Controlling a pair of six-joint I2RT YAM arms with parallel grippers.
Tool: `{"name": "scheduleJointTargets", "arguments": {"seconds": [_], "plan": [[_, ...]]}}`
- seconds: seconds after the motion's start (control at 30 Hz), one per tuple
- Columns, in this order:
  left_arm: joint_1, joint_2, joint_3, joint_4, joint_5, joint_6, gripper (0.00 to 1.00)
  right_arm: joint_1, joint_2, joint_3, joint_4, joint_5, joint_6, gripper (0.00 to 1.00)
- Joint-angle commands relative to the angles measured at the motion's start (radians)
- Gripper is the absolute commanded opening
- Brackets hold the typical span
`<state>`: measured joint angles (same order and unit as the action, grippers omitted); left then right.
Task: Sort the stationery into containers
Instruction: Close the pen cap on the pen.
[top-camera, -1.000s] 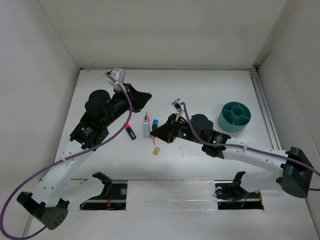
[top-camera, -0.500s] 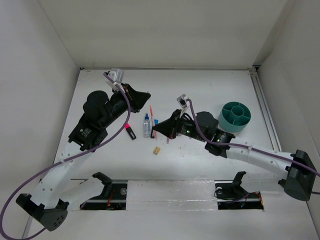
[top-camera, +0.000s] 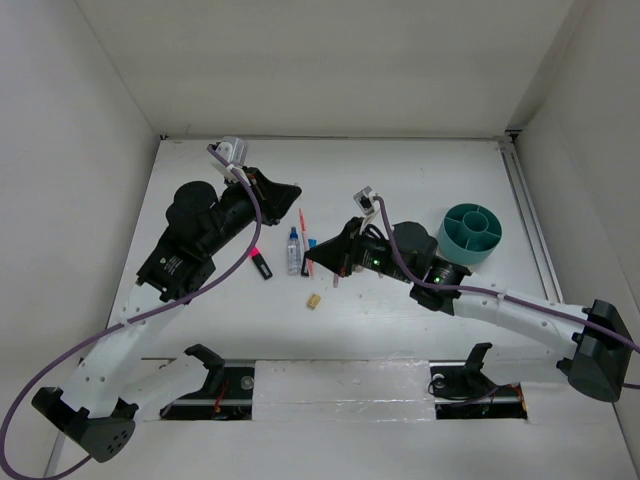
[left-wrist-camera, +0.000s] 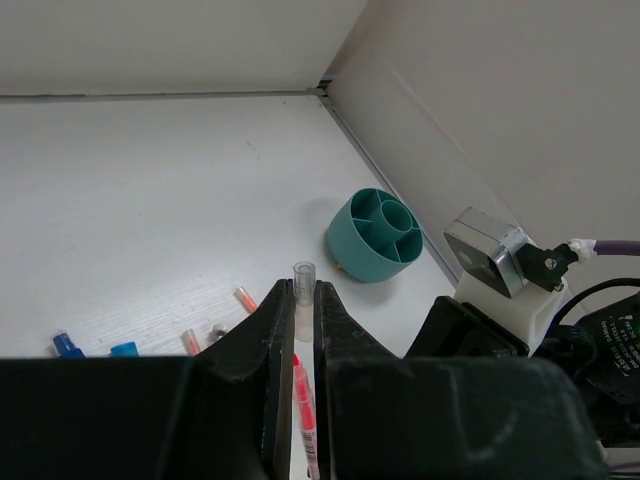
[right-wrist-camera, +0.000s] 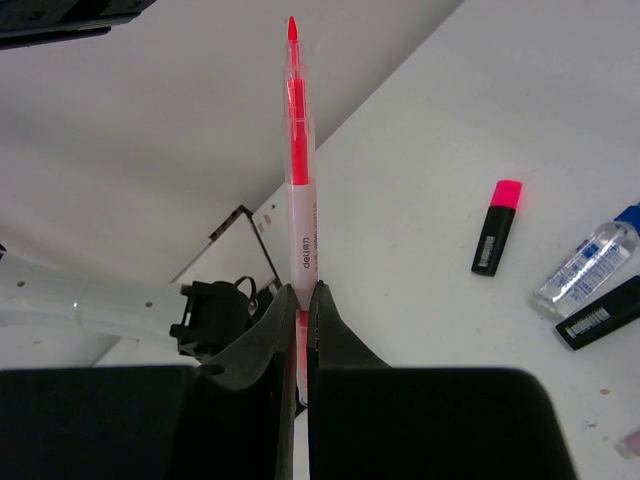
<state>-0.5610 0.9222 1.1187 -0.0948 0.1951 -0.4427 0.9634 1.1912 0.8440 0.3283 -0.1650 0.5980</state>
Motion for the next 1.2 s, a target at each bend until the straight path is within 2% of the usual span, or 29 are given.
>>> {"name": "scheduleJointTargets", "arguments": {"seconds": [0.0, 1.17], "plan": [[0.006, -0.009, -0.007, 0.040, 0.012, 0.019, 0.00, 0.001, -0.031, 0.049, 0.026, 0.002, -0.018, 0.00], [0.006, 0.000, -0.016, 0.040, 0.007, 0.019, 0.00, -0.026, -0.004, 0.076, 0.026, -0.016, -0.037, 0.00]]}}
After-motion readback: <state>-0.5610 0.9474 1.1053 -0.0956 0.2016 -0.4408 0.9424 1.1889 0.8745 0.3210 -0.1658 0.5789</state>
